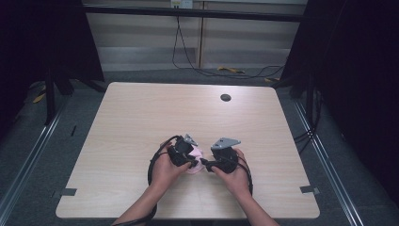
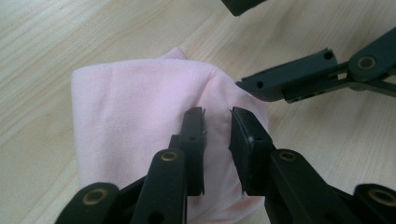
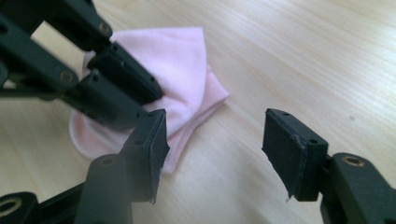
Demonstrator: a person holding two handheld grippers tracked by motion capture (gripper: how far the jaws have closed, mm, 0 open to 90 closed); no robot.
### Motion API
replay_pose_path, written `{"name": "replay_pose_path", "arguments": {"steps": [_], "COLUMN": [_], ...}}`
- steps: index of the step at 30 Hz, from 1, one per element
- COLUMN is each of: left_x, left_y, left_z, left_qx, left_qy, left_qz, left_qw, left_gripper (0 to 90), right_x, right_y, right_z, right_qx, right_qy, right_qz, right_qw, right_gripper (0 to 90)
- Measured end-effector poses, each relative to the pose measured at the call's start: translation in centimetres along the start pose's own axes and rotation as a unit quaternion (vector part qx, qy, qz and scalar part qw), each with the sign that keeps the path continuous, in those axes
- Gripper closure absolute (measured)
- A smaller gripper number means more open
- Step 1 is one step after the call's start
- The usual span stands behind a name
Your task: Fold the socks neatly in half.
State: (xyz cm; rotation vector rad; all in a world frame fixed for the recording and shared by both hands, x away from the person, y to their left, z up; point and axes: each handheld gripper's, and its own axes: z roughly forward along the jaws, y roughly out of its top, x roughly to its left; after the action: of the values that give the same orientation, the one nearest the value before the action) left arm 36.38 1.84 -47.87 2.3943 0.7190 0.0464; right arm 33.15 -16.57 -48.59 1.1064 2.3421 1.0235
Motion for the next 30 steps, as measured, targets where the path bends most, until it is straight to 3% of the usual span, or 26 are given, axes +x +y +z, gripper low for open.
{"name": "replay_pose_path", "arguments": {"steps": [9, 11, 14, 16, 18, 22, 26, 30], "left_x": [-0.1, 0.0, 0.5, 1.2, 2.0, 3.1, 3.3, 3.1], "left_y": [0.0, 0.0, 0.2, 0.5, 0.6, 0.5, 0.0, -0.1], "left_z": [0.0, -0.2, -1.2, -2.0, -2.2, -1.6, -0.6, -0.7], "left_qx": [-0.001, -0.004, -0.019, -0.029, -0.025, -0.017, -0.004, 0.0], "left_qy": [0.0, -0.003, 0.011, 0.035, 0.046, 0.042, 0.046, 0.046], "left_qz": [-0.001, -0.006, -0.014, -0.017, -0.02, -0.022, -0.02, -0.021], "left_qw": [1.0, 1.0, 0.9996, 0.9988, 0.9985, 0.9987, 0.9987, 0.9987], "left_gripper": [74.4, 69.6, 68.8, 67.0, 63.1, 60.9, 61.2, 61.3], "right_x": [0.1, 0.3, 0.2, 0.3, 0.3, 0.4, 0.4, 0.5], "right_y": [0.2, 0.1, 0.1, 0.1, 0.1, 0.1, 0.0, 0.2], "right_z": [1.0, 1.1, 1.0, 1.0, 1.0, 1.0, 1.0, 0.7], "right_qx": [0.005, 0.009, 0.011, 0.014, 0.014, 0.013, 0.013, 0.008], "right_qy": [-0.01, -0.013, -0.015, -0.016, -0.016, -0.016, -0.015, -0.02], "right_qz": [-0.003, -0.006, -0.007, -0.014, -0.016, -0.022, -0.023, -0.016], "right_qw": [0.9999, 0.9999, 0.9998, 0.9997, 0.9996, 0.9995, 0.9995, 0.9996], "right_gripper": [40.3, 41.0, 41.4, 41.6, 41.6, 41.7, 41.7, 40.9]}}
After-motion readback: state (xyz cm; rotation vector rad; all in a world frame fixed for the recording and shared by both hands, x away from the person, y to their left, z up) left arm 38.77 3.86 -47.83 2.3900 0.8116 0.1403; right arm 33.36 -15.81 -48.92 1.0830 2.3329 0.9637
